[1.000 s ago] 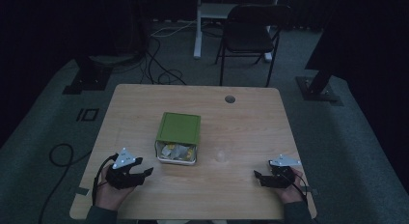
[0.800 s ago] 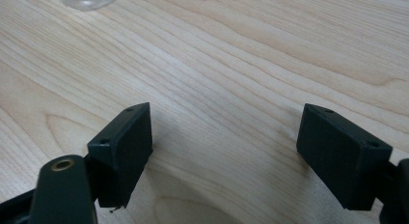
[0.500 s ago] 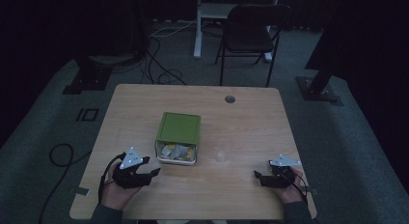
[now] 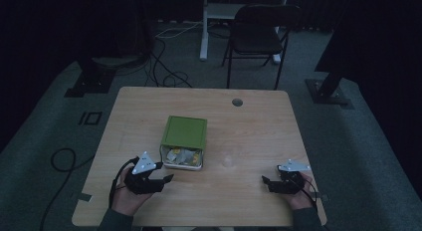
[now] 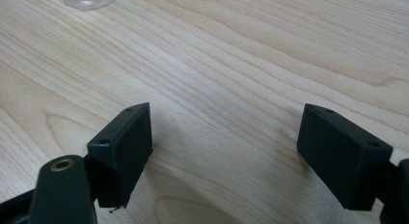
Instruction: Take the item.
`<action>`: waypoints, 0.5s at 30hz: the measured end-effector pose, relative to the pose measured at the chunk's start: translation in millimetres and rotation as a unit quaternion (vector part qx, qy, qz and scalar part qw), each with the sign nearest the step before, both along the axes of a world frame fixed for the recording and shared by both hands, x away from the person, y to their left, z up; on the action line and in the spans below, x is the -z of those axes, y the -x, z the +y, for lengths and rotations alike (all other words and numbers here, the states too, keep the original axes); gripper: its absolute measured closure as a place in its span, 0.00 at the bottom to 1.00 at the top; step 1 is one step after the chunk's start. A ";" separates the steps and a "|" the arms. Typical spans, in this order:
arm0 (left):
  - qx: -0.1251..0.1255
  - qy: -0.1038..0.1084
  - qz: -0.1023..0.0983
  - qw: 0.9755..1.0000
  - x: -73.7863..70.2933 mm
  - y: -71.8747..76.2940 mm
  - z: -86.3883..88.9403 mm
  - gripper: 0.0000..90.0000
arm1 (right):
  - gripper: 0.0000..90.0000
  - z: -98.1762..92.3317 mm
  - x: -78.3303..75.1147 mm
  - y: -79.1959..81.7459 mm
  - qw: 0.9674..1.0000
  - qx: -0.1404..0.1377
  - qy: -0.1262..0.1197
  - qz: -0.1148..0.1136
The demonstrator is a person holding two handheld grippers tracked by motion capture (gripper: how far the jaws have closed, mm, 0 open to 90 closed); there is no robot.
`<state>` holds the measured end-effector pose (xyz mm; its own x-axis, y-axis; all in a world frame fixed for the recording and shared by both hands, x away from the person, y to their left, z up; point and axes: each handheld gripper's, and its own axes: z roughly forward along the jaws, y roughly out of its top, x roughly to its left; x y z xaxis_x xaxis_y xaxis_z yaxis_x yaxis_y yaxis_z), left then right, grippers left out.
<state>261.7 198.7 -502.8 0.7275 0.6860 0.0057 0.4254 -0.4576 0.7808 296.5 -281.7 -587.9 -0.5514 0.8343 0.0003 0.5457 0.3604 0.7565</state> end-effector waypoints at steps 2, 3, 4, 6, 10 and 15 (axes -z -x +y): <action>0.003 -0.001 0.000 1.000 0.3 -1.1 -2.9 0.45 | 0.22 0.0 0.0 0.0 1.000 0.000 0.000 0.000; 0.006 0.000 0.000 1.000 0.7 -1.9 -4.9 0.45 | 0.22 0.0 0.0 0.0 1.000 0.000 0.000 0.000; 0.008 -0.001 0.000 1.000 0.9 -2.5 -6.3 0.45 | 0.22 0.0 0.0 0.0 1.000 0.000 0.000 0.000; 0.010 -0.003 -0.001 1.000 1.4 -3.2 -8.8 0.45 | 0.22 0.0 0.0 0.0 1.000 0.000 0.000 0.000; 0.014 -0.001 -0.003 1.000 2.7 -6.6 -12.1 0.45 | 0.22 0.0 0.0 0.0 1.000 0.000 0.000 0.000; 0.014 0.008 0.002 1.000 6.4 -14.1 -13.2 0.45 | 0.22 0.0 0.0 0.0 1.000 0.000 0.000 0.000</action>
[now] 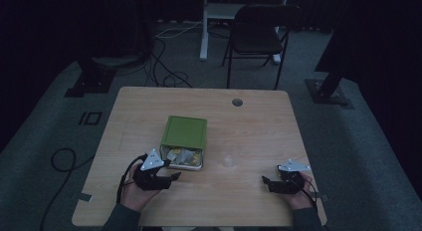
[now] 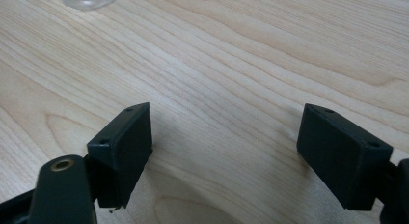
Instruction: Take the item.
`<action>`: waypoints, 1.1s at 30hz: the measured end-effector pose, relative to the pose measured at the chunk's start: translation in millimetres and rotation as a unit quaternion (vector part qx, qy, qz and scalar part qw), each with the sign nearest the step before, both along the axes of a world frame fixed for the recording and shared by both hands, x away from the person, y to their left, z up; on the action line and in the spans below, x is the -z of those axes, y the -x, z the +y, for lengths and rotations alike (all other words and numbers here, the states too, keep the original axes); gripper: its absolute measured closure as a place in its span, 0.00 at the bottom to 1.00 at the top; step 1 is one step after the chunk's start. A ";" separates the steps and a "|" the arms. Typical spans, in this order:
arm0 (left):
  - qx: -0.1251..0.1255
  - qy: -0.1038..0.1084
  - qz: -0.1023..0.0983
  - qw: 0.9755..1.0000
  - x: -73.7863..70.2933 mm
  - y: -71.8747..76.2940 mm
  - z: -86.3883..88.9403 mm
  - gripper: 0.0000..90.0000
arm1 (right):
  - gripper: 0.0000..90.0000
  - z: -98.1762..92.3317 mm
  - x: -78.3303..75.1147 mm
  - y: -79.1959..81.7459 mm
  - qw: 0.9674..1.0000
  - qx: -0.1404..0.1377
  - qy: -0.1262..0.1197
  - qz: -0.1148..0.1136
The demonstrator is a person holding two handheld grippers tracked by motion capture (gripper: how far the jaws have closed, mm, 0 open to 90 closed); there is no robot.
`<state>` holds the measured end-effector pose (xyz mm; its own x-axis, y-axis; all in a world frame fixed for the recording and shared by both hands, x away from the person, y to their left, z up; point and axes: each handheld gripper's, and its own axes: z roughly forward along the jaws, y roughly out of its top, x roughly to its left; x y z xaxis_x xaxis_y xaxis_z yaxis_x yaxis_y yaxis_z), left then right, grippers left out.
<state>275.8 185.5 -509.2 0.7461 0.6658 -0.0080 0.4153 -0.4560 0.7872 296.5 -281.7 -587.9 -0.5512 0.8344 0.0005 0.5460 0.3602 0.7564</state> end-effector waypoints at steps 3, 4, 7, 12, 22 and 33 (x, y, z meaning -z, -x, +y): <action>0.003 -0.001 0.000 1.000 1.0 -2.4 -2.2 0.45 | 0.22 0.0 0.0 0.0 1.000 0.000 0.000 0.000; 0.006 0.001 0.000 1.000 1.8 -4.0 -5.0 0.45 | 0.22 0.0 0.0 0.0 1.000 0.000 0.000 0.000; 0.008 0.001 -0.001 1.000 3.2 -6.1 -8.8 0.44 | 0.22 0.0 0.0 0.0 1.000 0.000 0.000 0.000; 0.010 0.002 0.000 1.000 6.9 -12.7 -17.9 0.43 | 0.22 0.0 0.0 0.0 1.000 0.000 0.000 0.000; 0.010 0.001 0.002 1.000 12.9 -21.4 -30.0 0.42 | 0.22 0.0 0.0 0.0 1.000 -0.001 0.000 0.000; 0.013 0.019 0.028 0.999 22.7 -26.6 -28.7 0.44 | 0.22 0.1 0.0 0.0 1.000 -0.001 0.000 0.000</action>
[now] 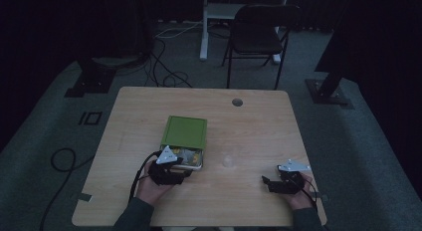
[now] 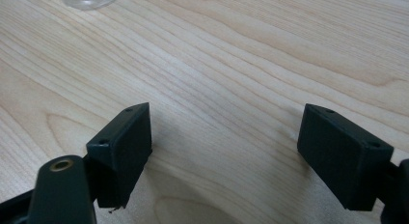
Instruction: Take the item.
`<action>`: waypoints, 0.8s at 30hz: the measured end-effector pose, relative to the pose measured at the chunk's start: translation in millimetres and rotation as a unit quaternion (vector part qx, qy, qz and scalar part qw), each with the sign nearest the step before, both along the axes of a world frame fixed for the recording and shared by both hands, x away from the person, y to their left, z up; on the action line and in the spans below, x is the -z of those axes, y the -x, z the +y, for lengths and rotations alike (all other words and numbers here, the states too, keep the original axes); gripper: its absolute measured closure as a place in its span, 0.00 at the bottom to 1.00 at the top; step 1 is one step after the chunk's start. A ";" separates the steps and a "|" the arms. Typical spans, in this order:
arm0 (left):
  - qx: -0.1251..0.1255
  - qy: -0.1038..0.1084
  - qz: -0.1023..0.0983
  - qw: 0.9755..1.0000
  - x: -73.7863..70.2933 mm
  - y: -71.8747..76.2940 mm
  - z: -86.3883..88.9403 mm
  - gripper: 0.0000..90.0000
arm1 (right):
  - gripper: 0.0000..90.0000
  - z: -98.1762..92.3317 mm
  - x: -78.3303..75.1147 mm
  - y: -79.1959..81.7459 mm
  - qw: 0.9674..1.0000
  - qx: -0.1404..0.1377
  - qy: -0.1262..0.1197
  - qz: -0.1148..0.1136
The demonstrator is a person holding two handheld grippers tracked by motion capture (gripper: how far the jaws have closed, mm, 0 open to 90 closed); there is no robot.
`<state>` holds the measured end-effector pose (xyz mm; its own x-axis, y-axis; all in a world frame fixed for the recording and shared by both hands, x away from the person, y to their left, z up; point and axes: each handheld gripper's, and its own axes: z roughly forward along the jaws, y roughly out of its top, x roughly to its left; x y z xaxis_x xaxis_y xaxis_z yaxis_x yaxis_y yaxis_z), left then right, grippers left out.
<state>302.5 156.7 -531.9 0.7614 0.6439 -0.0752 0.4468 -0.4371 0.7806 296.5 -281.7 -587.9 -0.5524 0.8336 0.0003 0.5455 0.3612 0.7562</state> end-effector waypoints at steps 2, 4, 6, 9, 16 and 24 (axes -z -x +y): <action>0.001 -0.001 -0.001 1.000 0.2 -0.1 0.1 0.44 | 0.22 0.0 0.0 0.0 1.000 0.000 0.000 0.000; 0.001 -0.001 -0.002 1.000 0.5 -0.5 0.3 0.44 | 0.22 0.0 0.0 0.0 1.000 0.000 0.000 0.000; 0.000 -0.001 -0.002 1.000 0.9 -0.7 0.2 0.44 | 0.22 0.0 0.0 0.0 1.000 0.000 0.000 0.000; -0.001 -0.002 -0.004 1.000 2.2 -1.4 -0.3 0.44 | 0.22 0.0 0.0 0.0 1.000 0.000 0.000 0.000; 0.000 0.000 -0.004 1.000 2.2 2.6 0.5 0.44 | 0.22 0.0 0.0 0.0 1.000 0.000 0.000 0.000; 0.002 0.008 0.000 1.000 2.8 11.8 4.0 0.45 | 0.22 0.0 0.0 0.0 1.000 0.000 0.000 0.000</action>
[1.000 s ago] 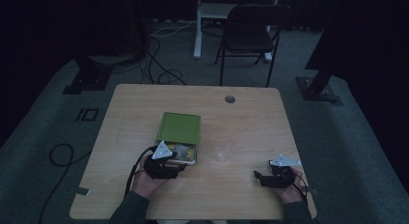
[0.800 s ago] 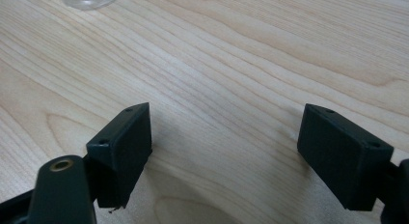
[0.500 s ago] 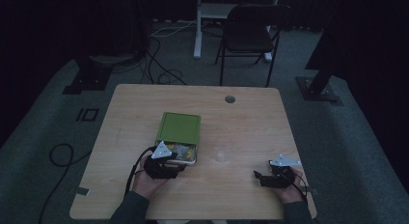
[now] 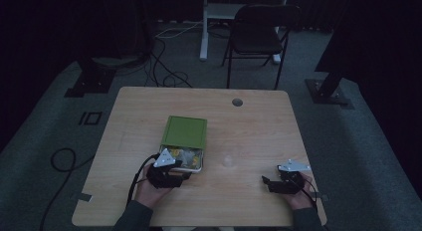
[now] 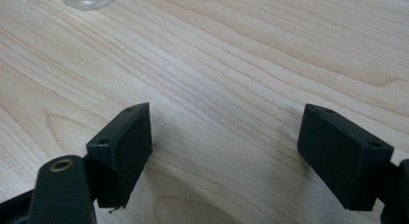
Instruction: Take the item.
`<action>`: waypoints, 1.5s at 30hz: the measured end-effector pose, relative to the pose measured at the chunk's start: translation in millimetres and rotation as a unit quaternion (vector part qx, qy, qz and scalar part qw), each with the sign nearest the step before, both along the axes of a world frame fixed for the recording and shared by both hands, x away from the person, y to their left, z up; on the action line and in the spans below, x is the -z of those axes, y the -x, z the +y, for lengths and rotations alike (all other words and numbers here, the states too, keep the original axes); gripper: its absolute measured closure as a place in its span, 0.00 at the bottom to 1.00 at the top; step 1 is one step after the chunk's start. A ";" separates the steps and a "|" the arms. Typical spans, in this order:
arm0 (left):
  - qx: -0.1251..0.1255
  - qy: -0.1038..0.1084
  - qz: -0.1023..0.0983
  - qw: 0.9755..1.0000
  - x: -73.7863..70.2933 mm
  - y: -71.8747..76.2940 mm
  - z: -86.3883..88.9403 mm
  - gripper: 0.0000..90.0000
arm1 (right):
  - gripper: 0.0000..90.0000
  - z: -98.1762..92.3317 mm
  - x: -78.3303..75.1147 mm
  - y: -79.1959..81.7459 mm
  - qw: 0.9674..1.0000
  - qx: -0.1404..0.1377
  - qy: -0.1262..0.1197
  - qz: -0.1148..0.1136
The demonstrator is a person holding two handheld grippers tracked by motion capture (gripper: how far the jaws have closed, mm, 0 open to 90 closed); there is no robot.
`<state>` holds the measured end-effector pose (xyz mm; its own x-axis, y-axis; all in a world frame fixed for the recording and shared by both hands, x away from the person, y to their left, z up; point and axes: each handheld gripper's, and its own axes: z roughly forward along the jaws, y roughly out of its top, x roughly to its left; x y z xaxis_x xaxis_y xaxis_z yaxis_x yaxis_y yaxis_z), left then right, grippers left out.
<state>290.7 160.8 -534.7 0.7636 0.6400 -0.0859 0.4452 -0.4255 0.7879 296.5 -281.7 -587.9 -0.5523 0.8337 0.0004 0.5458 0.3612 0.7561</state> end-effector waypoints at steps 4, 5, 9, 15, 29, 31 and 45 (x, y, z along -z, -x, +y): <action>0.004 0.005 0.002 1.000 1.1 11.6 2.6 0.46 | 0.22 0.0 0.0 0.0 1.000 0.000 0.000 0.000; 0.003 0.006 0.003 1.000 1.7 14.5 3.2 0.46 | 0.22 0.0 0.0 0.0 1.000 0.000 0.000 0.000; 0.007 0.004 0.009 1.000 3.8 22.1 4.1 0.46 | 0.22 0.0 0.0 0.0 1.000 0.000 0.000 0.000; 0.014 -0.006 0.011 1.000 5.2 33.5 4.1 0.46 | 0.22 0.0 0.0 0.0 1.000 0.000 0.000 0.000; 0.005 0.001 -0.022 1.000 -9.1 33.4 -0.2 0.51 | 0.22 0.0 0.0 0.0 1.000 0.000 0.000 0.000; -0.001 -0.002 -0.028 1.000 -11.3 32.6 -1.7 0.54 | 0.22 0.0 0.0 0.0 1.000 0.000 0.000 0.000; -0.050 -0.052 -0.046 0.996 -7.1 26.3 -0.6 0.70 | 0.22 0.0 0.0 0.0 1.000 0.000 0.000 0.000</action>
<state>264.3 160.2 -527.6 0.6971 0.7150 0.0526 0.4171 -0.4642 0.7814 296.5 -281.7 -587.9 -0.5525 0.8335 0.0003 0.5455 0.3613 0.7562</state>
